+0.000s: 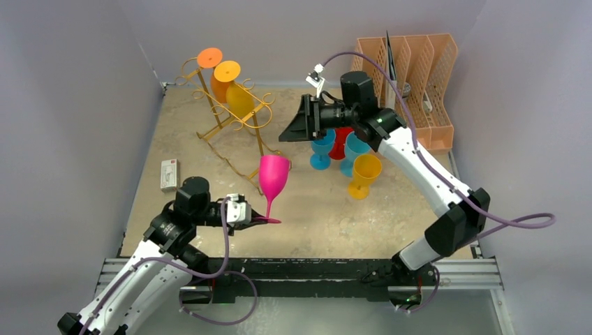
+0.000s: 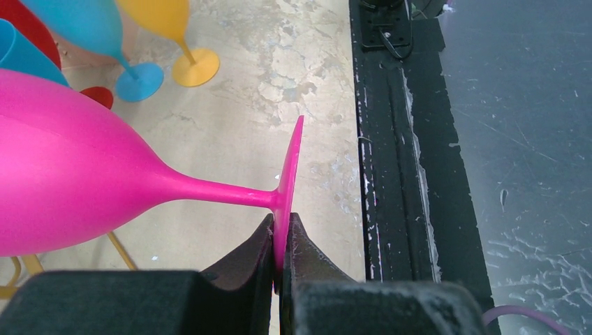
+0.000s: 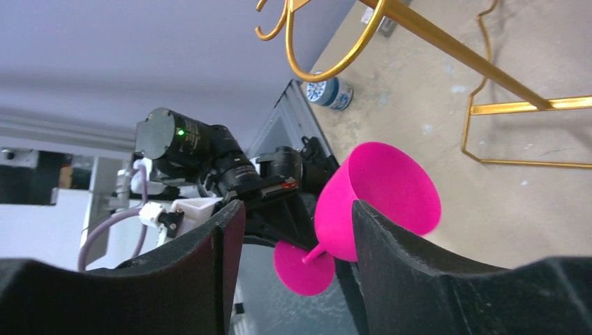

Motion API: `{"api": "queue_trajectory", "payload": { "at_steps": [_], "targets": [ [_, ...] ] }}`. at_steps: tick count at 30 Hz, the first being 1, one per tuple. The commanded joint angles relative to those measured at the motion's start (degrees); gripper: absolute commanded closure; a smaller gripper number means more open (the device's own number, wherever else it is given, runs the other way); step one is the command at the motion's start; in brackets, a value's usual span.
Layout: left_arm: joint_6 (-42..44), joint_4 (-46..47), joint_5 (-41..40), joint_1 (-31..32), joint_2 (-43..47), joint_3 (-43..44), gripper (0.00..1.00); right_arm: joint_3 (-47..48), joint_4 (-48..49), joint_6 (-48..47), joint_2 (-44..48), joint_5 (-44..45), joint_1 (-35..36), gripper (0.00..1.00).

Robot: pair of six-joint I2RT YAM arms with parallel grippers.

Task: Take the wine glass off the wine glass rack
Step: Place the wine glass at the center of the board.

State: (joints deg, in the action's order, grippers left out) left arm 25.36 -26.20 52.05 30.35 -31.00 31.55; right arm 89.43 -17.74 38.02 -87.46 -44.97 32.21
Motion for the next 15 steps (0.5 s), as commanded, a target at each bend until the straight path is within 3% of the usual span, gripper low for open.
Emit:
{"api": "queue_trajectory", "payload": {
  "at_steps": [1, 11, 15],
  "targets": [
    [3.69, 3.32, 4.86, -0.14, -0.62, -0.91, 1.0, 4.13, -0.95, 2.13, -3.95, -7.85, -0.06, 0.42],
    [5.69, 4.19, 6.06, -0.13, 0.48, -1.93, 1.0, 5.4, -10.04, -1.36, -8.6, -7.19, 0.2, 0.54],
    [5.79, 4.21, 5.63, -0.2, 0.92, -2.28, 1.0, 5.6, -8.13, -1.2, -9.12, -10.0, 0.81, 0.55]
  ]
}}
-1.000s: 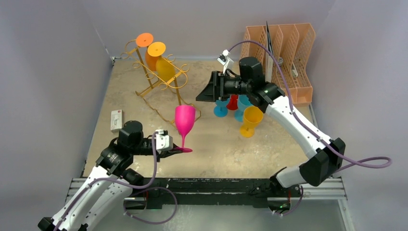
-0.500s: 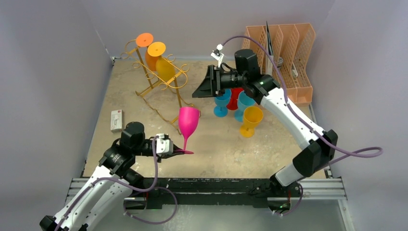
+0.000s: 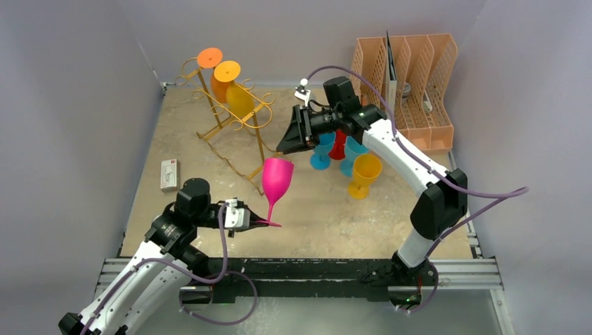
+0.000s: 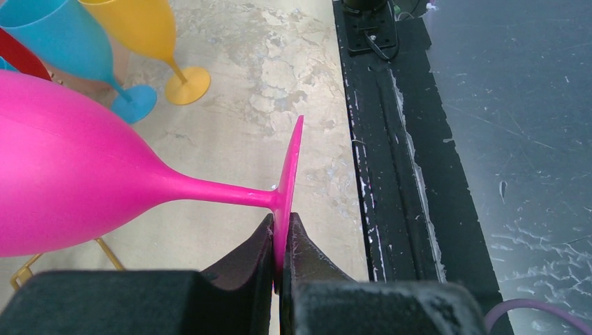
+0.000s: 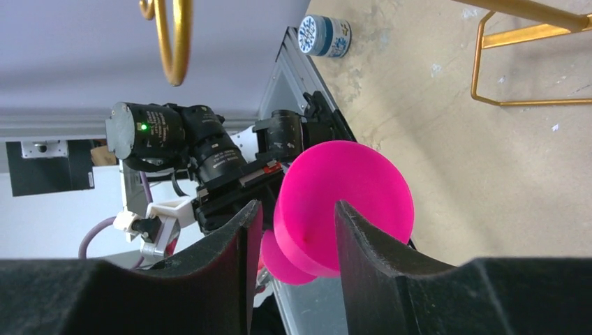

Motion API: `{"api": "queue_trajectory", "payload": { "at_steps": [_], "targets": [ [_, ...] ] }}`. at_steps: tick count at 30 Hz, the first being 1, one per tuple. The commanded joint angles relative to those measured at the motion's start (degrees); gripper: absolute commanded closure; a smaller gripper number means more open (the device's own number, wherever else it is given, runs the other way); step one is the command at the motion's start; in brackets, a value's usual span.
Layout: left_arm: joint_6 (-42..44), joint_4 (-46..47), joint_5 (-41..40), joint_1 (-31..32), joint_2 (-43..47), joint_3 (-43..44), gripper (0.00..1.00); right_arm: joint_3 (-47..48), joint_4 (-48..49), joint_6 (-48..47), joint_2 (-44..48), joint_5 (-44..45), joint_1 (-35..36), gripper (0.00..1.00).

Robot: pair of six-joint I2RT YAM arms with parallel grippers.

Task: Take the wine glass off the wine glass rack
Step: Place the wine glass at the center of the board.

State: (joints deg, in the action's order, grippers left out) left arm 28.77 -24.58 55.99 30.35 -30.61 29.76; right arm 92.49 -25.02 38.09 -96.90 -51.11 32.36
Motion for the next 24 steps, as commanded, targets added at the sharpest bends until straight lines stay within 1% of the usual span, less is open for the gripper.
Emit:
{"api": "queue_trajectory", "payload": {
  "at_steps": [1, 3, 7, 10, 14, 18, 21, 24],
  "targets": [
    [2.34, 2.53, 1.46, -0.17, 0.43, -0.49, 1.0, 2.3, -0.11, -0.9, 0.51, -3.86, 0.67, 0.54],
    [2.41, 2.4, 1.49, -0.18, 0.18, -0.42, 1.0, 1.92, 0.95, -0.24, 0.7, -4.37, 0.73, 0.54],
    [2.35, 2.35, 1.76, -0.18, -0.54, -0.49, 1.0, 1.89, 2.83, 2.45, -0.46, -8.35, 0.9, 0.54],
    [2.41, 2.34, 1.85, -0.18, -1.06, -0.32, 1.0, 2.12, 2.62, 2.61, -1.15, -9.63, 1.44, 0.53],
    [2.26, 2.41, 1.83, -0.13, -1.16, -0.31, 1.0, 2.92, 0.05, 0.85, -1.98, -10.31, 1.98, 0.53],
    [2.31, 2.35, 1.65, -0.13, -1.2, -0.31, 1.0, 4.63, -5.29, -3.15, -2.94, -10.22, 2.7, 0.53],
    [2.25, 2.34, 1.52, -0.15, -1.12, -0.31, 1.0, 5.47, -9.15, -6.22, -2.84, -8.12, 2.93, 0.53],
    [2.06, 2.47, 1.67, -0.18, -1.11, -0.31, 1.0, 5.14, -8.98, -6.66, -2.18, -8.17, 2.95, 0.53]
  ]
}}
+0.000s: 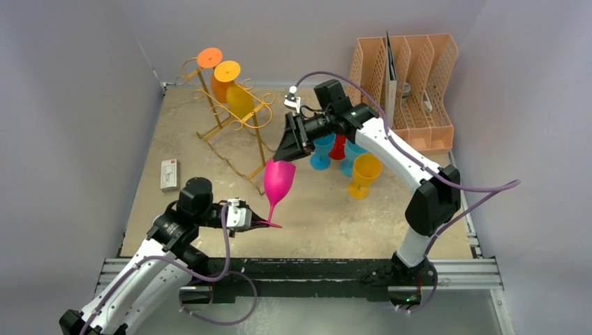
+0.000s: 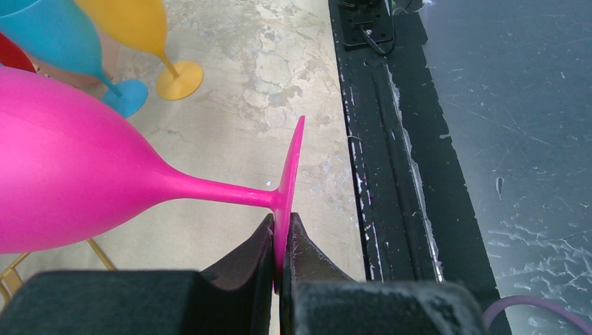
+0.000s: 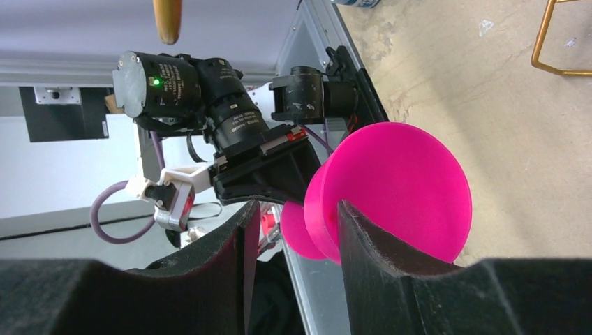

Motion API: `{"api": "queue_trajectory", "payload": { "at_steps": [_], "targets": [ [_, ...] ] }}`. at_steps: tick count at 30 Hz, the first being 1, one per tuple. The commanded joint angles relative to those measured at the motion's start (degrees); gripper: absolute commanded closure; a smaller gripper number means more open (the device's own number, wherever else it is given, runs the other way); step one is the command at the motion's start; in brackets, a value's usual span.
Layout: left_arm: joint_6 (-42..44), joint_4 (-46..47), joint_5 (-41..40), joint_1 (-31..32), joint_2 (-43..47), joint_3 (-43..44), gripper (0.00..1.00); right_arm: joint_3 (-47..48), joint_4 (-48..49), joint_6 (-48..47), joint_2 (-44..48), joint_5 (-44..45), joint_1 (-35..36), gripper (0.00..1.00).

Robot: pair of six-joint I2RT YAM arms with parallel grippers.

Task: Take the wine glass off the wine glass rack
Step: Place the wine glass at the center of the board.

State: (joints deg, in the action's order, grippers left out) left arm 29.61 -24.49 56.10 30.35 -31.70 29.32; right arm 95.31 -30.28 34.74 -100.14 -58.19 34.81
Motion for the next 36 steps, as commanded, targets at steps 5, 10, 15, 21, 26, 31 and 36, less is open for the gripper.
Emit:
{"api": "queue_trajectory", "payload": {
  "at_steps": [5, 10, 15, 21, 26, 31, 36],
  "targets": [
    [0.85, 2.29, 1.04, -0.2, -0.13, 0.43, 1.0, 2.54, -4.43, -3.27, 0.59, -4.58, 0.9, 0.54],
    [0.54, 2.25, 0.62, -0.19, 0.02, 0.66, 1.0, 4.09, -9.38, -7.89, -0.13, -7.19, 2.53, 0.57],
    [0.5, 2.13, 0.46, -0.17, 0.12, 0.74, 1.0, 8.23, -18.11, -13.53, -2.09, -6.46, 3.82, 0.59],
    [0.5, 1.96, -0.1, -0.12, 0.47, 0.77, 1.0, 9.13, -20.31, -15.54, -2.21, -5.26, 4.22, 0.68],
    [0.52, 1.83, -0.69, -0.13, 0.69, 0.83, 1.0, 8.87, -19.65, -15.54, -1.76, -5.87, 4.23, 0.82],
    [0.4, 1.81, -0.8, -0.19, 0.79, 0.92, 1.0, 7.64, -17.69, -15.0, -0.58, -4.78, 4.38, 0.95],
    [0.34, 1.78, -0.72, -0.17, 0.86, 1.05, 1.0, 7.03, -16.4, -14.49, 0.27, -3.85, 4.32, 1.0]
  ]
}}
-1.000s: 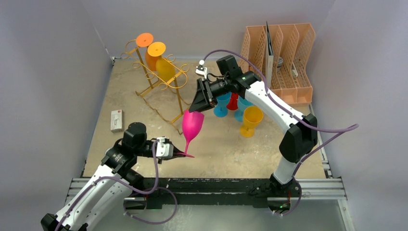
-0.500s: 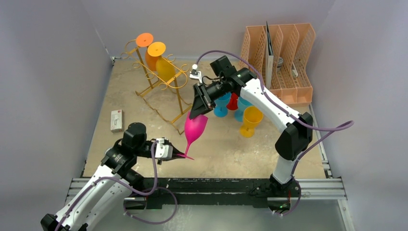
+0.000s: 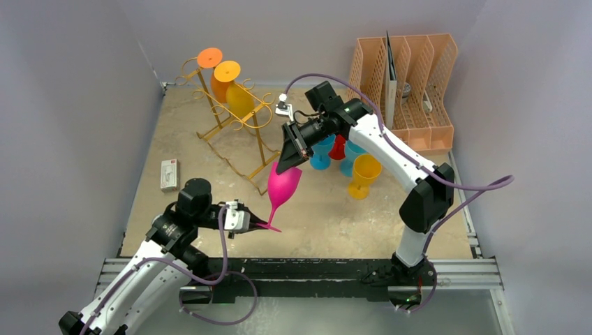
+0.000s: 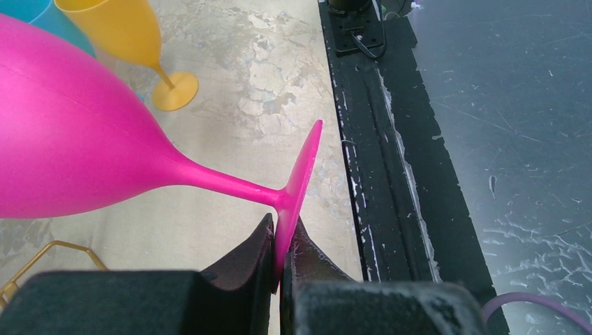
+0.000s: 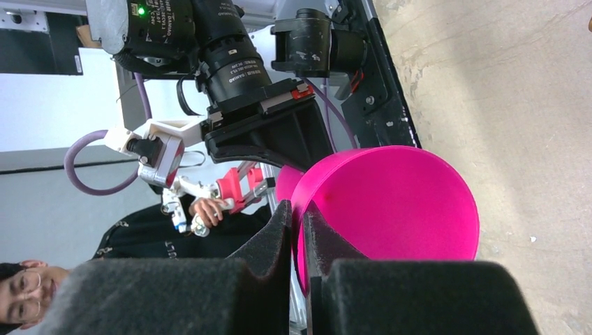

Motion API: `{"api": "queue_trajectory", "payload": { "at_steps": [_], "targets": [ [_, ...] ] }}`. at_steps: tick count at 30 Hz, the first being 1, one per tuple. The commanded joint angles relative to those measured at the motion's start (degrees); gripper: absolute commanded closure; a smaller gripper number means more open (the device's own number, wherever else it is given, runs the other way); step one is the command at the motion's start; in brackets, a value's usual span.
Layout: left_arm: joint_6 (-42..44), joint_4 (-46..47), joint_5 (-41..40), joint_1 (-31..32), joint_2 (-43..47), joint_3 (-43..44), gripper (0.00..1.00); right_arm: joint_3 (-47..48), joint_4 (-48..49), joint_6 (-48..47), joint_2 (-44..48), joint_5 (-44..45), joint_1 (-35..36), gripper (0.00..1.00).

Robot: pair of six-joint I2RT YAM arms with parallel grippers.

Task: Take the wine glass off the wine glass rack
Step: Place the wine glass at the center of the board.

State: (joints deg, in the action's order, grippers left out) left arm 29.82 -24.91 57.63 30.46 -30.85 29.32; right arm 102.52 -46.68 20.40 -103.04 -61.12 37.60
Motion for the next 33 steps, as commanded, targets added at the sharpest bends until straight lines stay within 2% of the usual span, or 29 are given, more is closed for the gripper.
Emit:
{"api": "queue_trajectory", "payload": {
  "at_steps": [1, 3, 11, 16, 18, 25, 28, 31, 33],
  "targets": [
    [0.36, 1.97, -2.21, -0.24, 0.11, 1.18, 1.0, -0.28, 0.18, 0.01, 3.27, -0.71, 1.57, 1.0],
    [0.94, 1.37, -2.09, -0.23, 0.45, 1.3, 1.0, -0.66, 0.95, 0.26, 3.52, -0.36, 1.55, 1.0],
    [0.59, 1.86, -3.03, -0.24, 3.0, 0.36, 0.89, -2.61, 4.63, 1.8, 5.34, 1.72, 1.55, 1.0],
    [0.0, 2.64, -3.32, -0.23, 4.08, -0.36, 0.77, -3.09, 5.66, 1.84, 5.81, 2.68, 1.52, 1.0],
    [-0.2, 2.67, -3.39, -0.23, 4.25, -0.42, 0.68, -3.2, 6.3, 1.87, 5.99, 2.93, 1.59, 1.0],
    [-0.6, 3.23, -4.67, -0.23, 5.01, -0.68, 0.57, -3.65, 7.27, 2.21, 6.53, 4.09, 1.51, 1.0],
    [-0.73, 3.43, -4.65, -0.25, 5.12, -0.67, 0.5, -4.03, 7.69, 2.3, 6.78, 5.06, 1.54, 1.0],
    [-0.66, 3.29, -5.37, -0.27, 5.24, -0.54, 0.42, -4.41, 7.82, 2.1, 7.27, 8.37, 1.56, 1.0],
    [-0.65, 3.27, -5.89, -0.28, 5.57, -0.37, 0.33, -4.98, 8.1, 1.37, 7.85, 12.35, 1.53, 1.0]
  ]
}}
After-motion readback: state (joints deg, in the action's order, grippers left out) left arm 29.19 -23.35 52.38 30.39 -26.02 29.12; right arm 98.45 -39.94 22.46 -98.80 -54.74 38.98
